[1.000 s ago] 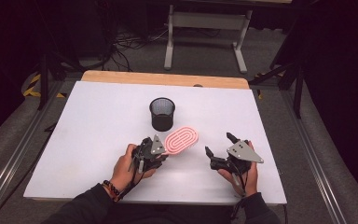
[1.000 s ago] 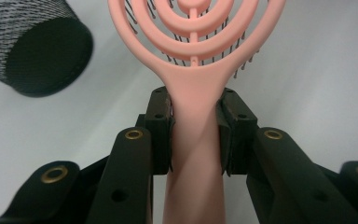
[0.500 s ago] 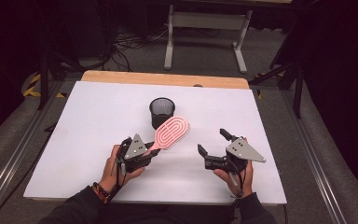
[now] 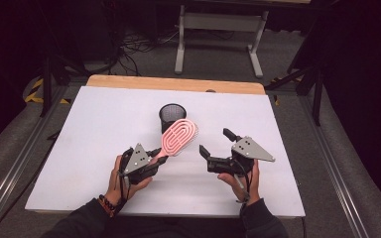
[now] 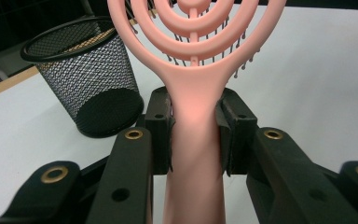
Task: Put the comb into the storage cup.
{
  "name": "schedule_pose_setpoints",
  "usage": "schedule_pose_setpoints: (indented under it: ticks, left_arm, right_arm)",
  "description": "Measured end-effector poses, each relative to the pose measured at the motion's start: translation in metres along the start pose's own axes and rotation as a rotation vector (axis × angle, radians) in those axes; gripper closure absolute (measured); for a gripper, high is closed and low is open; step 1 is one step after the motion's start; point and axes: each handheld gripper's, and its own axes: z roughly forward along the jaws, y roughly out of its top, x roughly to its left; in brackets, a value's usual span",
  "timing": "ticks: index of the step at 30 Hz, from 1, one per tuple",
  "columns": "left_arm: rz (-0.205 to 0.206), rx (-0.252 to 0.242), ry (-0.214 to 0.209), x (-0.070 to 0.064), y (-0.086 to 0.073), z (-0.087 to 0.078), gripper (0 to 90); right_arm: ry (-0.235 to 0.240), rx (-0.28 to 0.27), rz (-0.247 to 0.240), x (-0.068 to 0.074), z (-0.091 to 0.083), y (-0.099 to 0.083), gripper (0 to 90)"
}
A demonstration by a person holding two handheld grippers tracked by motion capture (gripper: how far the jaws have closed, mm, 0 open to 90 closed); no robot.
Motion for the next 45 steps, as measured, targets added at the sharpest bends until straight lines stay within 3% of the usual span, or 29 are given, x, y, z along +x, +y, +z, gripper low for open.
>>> schedule_pose_setpoints:
  ticks: [12, 19, 23, 29, 30, 33, 36, 40, 42, 44, 45]
  left_arm:
    - [-0.017, -0.081, 0.033, 0.0, 0.0, -0.009, 69.4]
    - [-0.009, -0.112, 0.046, -0.001, 0.0, -0.012, 69.5]
    - [-0.001, -0.135, 0.055, -0.001, 0.0, -0.014, 69.4]
    - [0.006, -0.146, 0.066, -0.003, 0.0, -0.016, 69.5]
    - [0.008, -0.147, 0.073, -0.004, 0.0, -0.016, 69.4]
    - [0.006, -0.157, 0.081, -0.006, -0.001, -0.016, 69.5]
    - [0.012, -0.16, 0.092, -0.008, -0.001, -0.016, 69.4]
    - [0.008, -0.17, 0.099, -0.012, -0.003, -0.014, 69.4]
    - [-0.001, -0.176, 0.097, -0.014, -0.004, -0.012, 69.4]
    - [0.012, -0.179, 0.098, -0.016, -0.004, -0.011, 69.4]
    - [0.01, -0.183, 0.09, -0.017, -0.005, -0.01, 69.4]
  right_arm:
    - [0.07, 0.004, 0.012, 0.013, 0.014, 0.014, 5.2]
    - [0.075, -0.046, 0.034, 0.023, 0.021, 0.029, 5.1]
    - [0.095, -0.052, 0.052, 0.029, 0.028, 0.031, 5.1]
    - [0.094, -0.041, 0.04, 0.037, 0.037, 0.029, 4.2]
    - [0.109, -0.035, 0.065, 0.037, 0.041, 0.027, 4.2]
    - [0.115, -0.026, 0.067, 0.04, 0.044, 0.025, 4.3]
    - [0.1, -0.031, 0.074, 0.043, 0.047, 0.023, 4.4]
    - [0.09, -0.054, 0.172, 0.044, 0.053, 0.014, 5.9]
    - [0.088, -0.059, 0.187, 0.045, 0.053, 0.013, 6.6]
    - [0.085, -0.075, 0.227, 0.045, 0.054, 0.011, 11.5]
    - [0.088, -0.085, 0.278, 0.045, 0.055, 0.011, 16.7]
